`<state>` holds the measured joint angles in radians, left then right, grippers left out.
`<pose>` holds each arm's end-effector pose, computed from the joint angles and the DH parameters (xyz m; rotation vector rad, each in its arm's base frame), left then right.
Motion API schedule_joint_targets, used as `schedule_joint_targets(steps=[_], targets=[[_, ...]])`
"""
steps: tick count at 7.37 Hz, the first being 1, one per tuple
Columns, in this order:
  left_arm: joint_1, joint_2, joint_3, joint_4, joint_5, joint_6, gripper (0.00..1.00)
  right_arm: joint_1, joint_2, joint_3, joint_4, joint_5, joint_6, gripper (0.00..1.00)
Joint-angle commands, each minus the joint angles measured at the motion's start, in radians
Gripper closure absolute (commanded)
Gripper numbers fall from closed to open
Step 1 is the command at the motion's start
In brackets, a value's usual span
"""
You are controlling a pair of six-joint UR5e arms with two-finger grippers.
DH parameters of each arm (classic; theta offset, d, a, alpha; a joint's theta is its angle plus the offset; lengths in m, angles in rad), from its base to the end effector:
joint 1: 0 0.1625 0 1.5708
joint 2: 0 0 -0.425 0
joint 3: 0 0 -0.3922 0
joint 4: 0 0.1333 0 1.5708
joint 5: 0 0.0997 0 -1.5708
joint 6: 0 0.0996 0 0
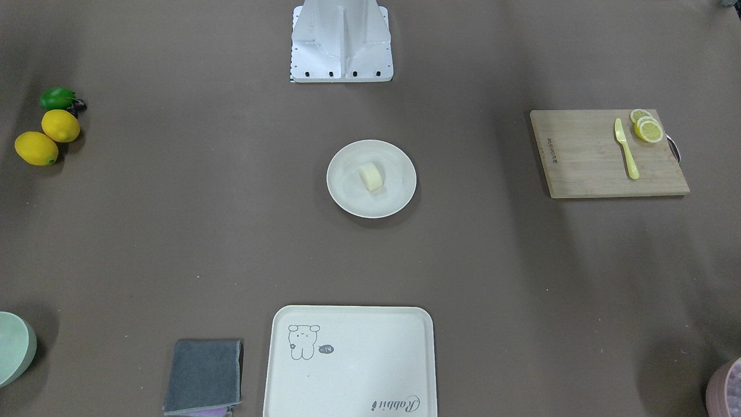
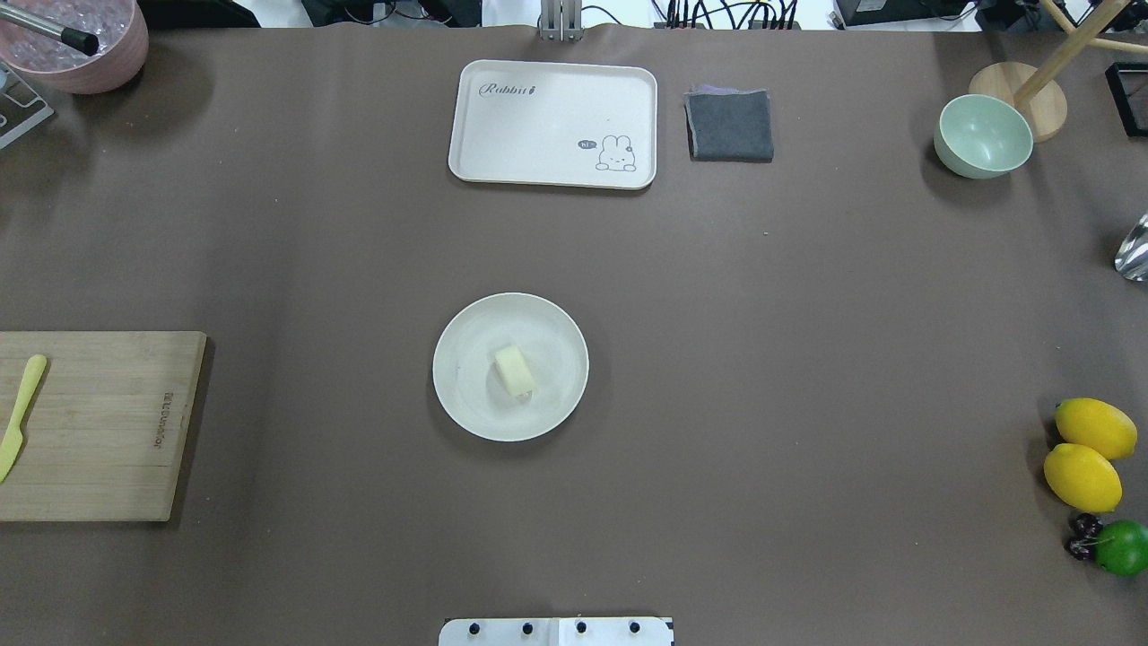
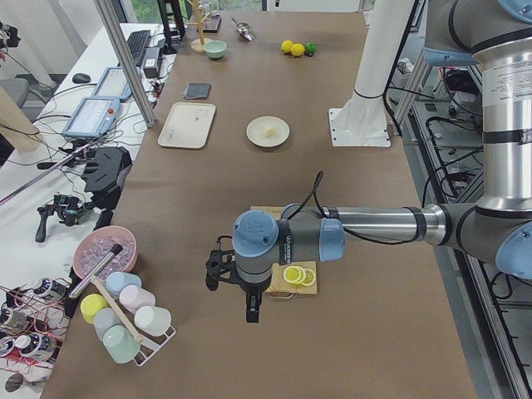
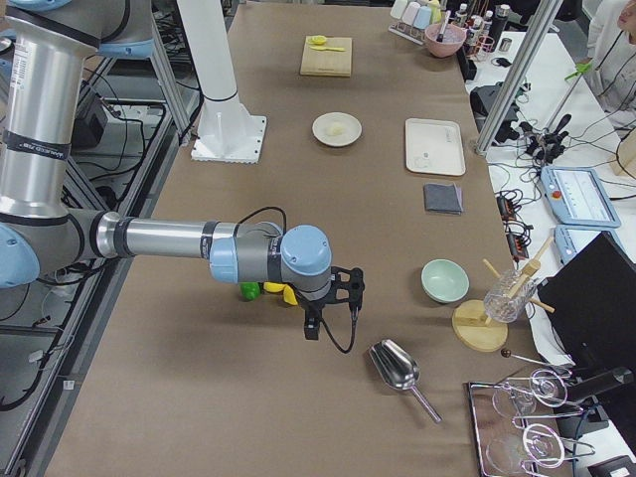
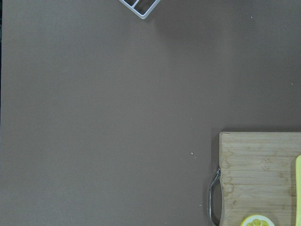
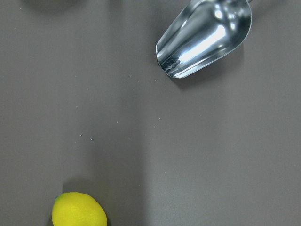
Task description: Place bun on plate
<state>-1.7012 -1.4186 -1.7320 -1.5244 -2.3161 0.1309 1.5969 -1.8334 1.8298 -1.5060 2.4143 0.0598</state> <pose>-0.1204 -0.4125 0.6559 0.0617 0.7435 -0.0135 0.0689 -0.3838 0.6343 0.0433 -0.8442 0.0549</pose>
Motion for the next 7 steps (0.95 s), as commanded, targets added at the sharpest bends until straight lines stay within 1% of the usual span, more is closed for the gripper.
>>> schedule_joint_targets(steps=[1,6,7], targets=[[0.0,0.0,-0.001,-0.007,0.0,0.001,0.03,0.0,0.0,-0.003,0.0,-0.003,0.0,0.0],[0.0,0.0,0.0,-0.007,0.001,-0.001,0.02,0.0,0.003,-0.001,0.001,-0.014,0.002,0.0],[0.002,0.0,0.0,-0.007,0.001,-0.001,0.03,0.002,0.009,0.005,0.0,-0.053,0.0,0.0]])
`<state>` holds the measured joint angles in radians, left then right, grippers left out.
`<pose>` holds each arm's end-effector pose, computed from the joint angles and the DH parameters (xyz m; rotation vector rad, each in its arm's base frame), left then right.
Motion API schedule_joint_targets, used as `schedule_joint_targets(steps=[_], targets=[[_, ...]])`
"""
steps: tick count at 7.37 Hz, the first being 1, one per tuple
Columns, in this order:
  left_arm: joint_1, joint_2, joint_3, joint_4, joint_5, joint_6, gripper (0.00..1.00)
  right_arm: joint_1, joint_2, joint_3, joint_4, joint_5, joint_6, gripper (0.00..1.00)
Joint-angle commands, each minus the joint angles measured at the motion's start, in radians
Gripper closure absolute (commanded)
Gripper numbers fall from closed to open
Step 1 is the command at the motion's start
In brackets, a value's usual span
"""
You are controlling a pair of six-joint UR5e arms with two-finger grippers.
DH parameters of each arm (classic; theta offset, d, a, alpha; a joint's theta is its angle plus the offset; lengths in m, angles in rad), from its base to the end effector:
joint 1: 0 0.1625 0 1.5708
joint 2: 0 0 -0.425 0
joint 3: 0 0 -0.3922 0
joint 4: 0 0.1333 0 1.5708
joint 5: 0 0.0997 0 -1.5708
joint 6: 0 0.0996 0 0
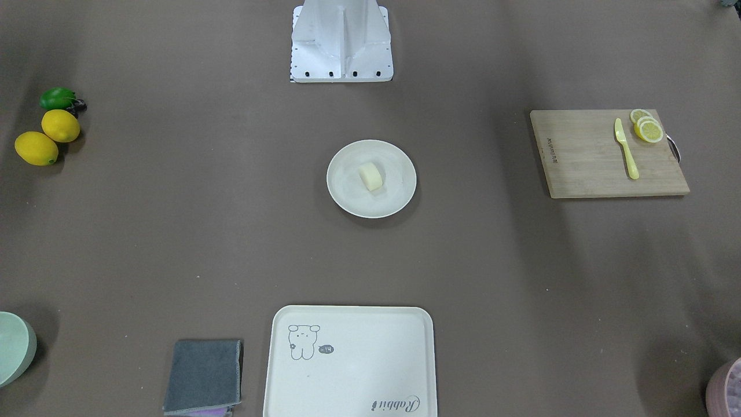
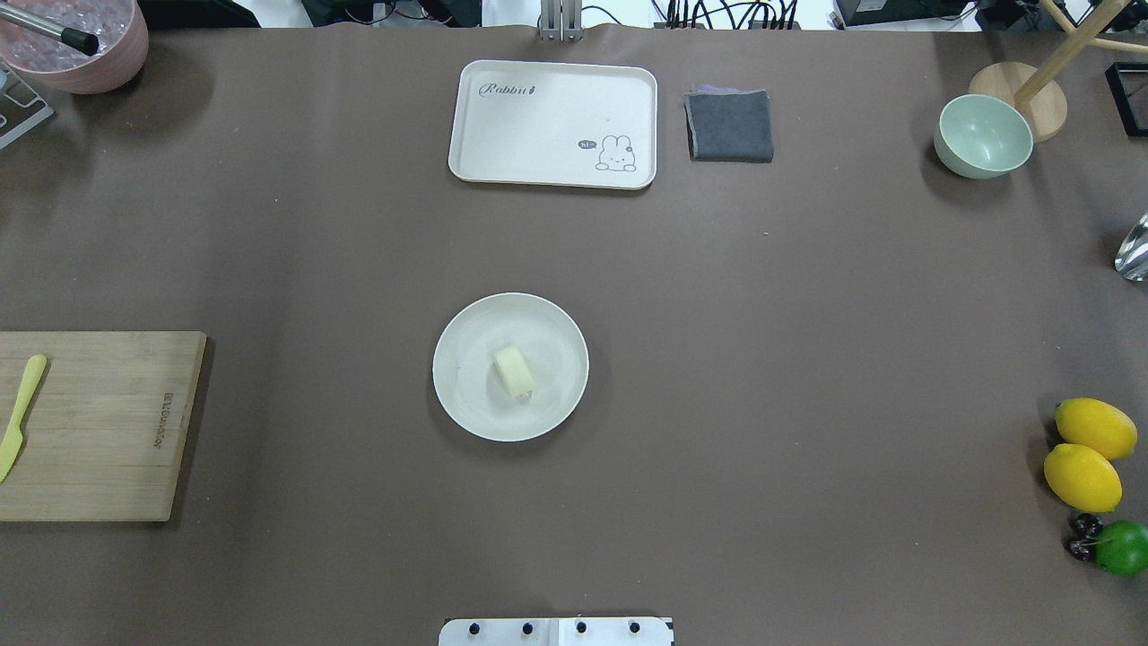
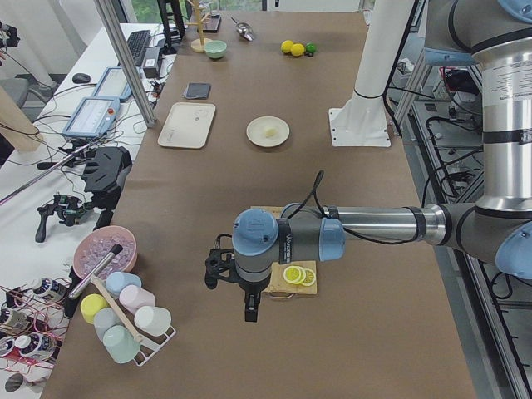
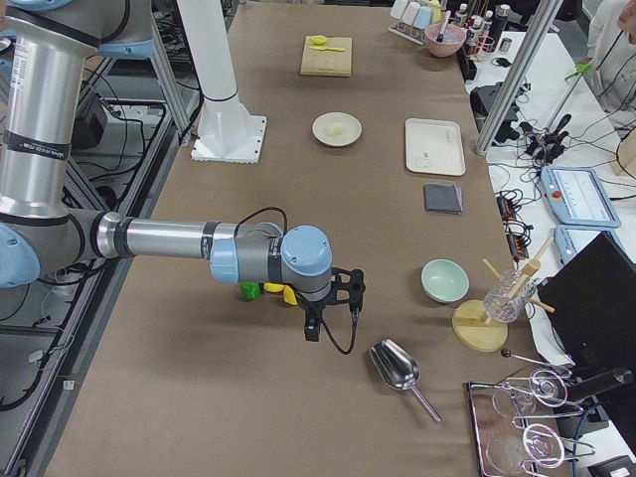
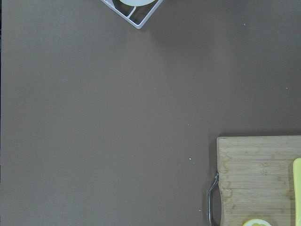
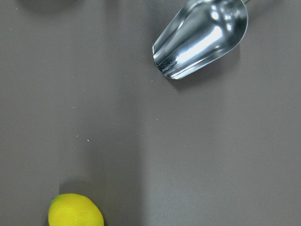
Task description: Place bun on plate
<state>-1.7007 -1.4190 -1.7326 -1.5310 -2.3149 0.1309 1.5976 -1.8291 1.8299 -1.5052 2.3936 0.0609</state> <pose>-0.1204 -0.4133 0.6549 0.0686 0.7414 -0.0101 0.0707 -0.3859 0.6341 0.0486 -0.8235 0.0554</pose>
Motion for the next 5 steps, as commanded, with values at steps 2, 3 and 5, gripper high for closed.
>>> schedule_joint_targets(steps=[2,3,5], targets=[[0.0,0.002,0.001,0.0,0.0,-0.001,0.02,-0.06,0.017,0.009,-0.012,-0.141,-0.006,0.0],[0.001,0.002,0.001,0.0,0.0,0.001,0.02,-0.083,0.019,0.006,-0.02,-0.148,-0.006,0.0],[0.001,0.002,-0.001,0.0,0.0,-0.001,0.03,-0.123,0.042,0.011,-0.107,-0.148,-0.006,0.0]])
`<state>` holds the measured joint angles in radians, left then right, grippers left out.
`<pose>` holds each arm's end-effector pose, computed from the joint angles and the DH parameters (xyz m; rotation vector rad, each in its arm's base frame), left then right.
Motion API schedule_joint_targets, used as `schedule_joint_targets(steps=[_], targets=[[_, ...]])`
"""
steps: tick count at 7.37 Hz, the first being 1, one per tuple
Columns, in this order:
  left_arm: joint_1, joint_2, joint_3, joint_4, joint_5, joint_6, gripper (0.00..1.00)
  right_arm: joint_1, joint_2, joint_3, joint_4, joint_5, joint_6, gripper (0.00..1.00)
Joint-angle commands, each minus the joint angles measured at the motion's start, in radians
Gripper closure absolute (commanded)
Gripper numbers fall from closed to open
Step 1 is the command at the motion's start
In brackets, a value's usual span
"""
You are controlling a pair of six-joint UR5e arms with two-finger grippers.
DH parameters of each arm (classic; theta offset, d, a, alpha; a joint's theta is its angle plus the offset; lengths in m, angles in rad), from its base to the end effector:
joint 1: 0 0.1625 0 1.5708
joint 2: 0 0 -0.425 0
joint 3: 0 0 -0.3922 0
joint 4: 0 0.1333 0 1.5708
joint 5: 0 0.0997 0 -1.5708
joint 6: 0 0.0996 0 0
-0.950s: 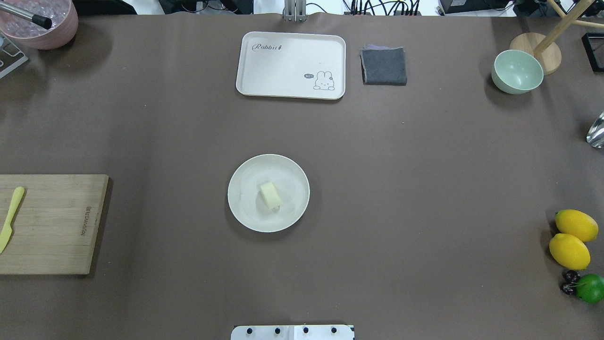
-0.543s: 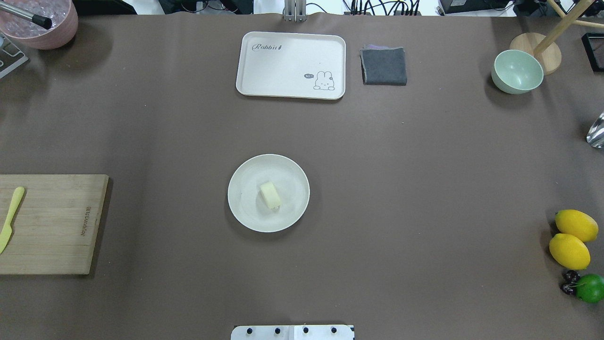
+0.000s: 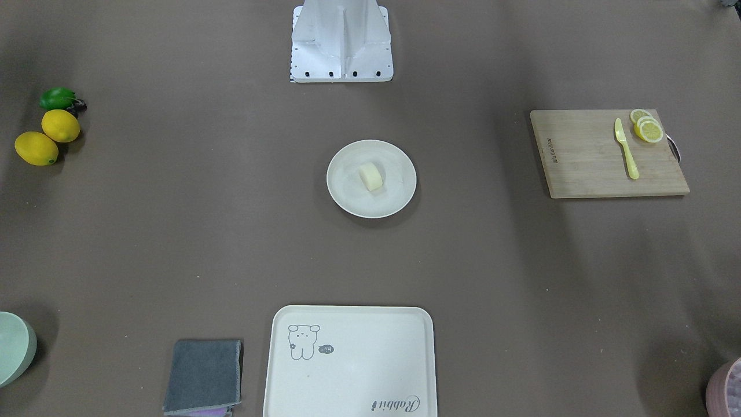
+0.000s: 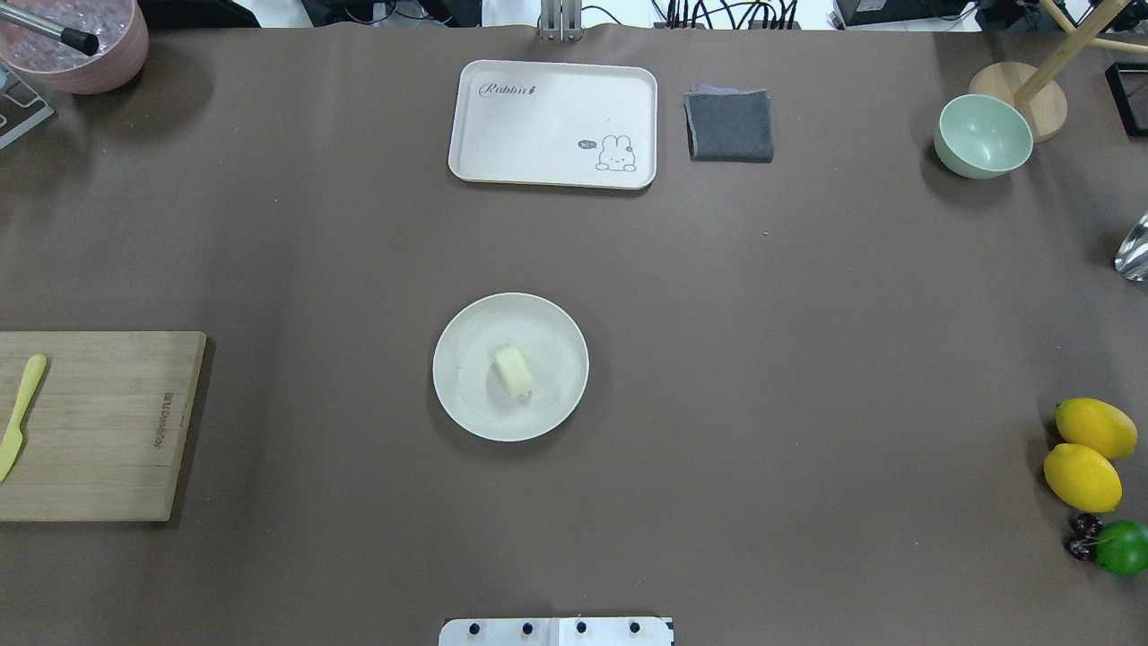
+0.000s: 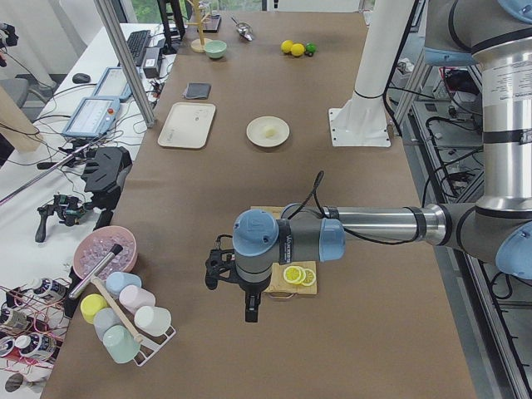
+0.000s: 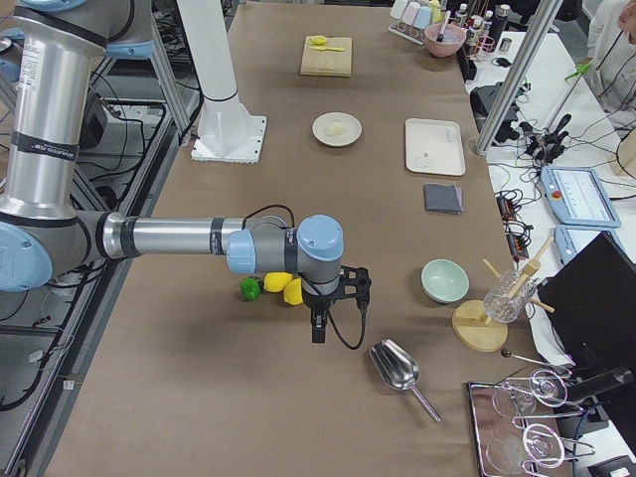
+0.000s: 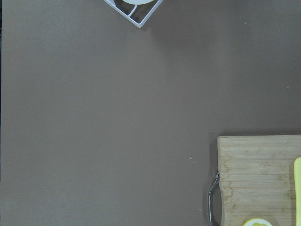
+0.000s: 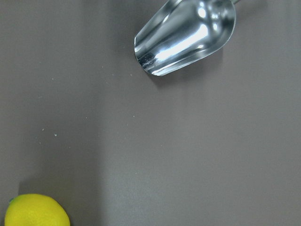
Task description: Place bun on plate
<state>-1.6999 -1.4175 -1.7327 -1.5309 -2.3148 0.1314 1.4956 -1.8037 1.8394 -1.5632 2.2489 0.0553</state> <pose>-0.1200 -0.4126 0.6555 0.0670 0.7415 -0.0094 0.0408 -0.4010 0.6352 -0.0027 -0.6793 -0.0338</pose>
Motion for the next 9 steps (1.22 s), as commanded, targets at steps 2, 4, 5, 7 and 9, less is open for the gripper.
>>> schedule_joint_targets(steps=[2,4,5,7,9], targets=[[-0.001,0.0,-0.001,-0.002,0.0,0.001,0.02,-0.014,0.024,0.0,-0.075,0.0,0.001,0.0],[0.0,0.0,-0.004,-0.002,-0.002,0.001,0.02,-0.014,0.027,0.001,-0.081,0.004,0.001,0.0],[0.0,0.0,-0.004,-0.003,-0.002,0.001,0.03,-0.014,0.029,0.001,-0.081,0.006,0.003,0.0],[0.0,-0.001,-0.004,-0.015,-0.002,0.001,0.02,-0.014,0.03,0.001,-0.08,0.009,0.006,0.0],[0.0,-0.001,-0.005,-0.015,-0.002,0.001,0.03,-0.014,0.03,0.012,-0.078,0.011,0.012,0.0]])
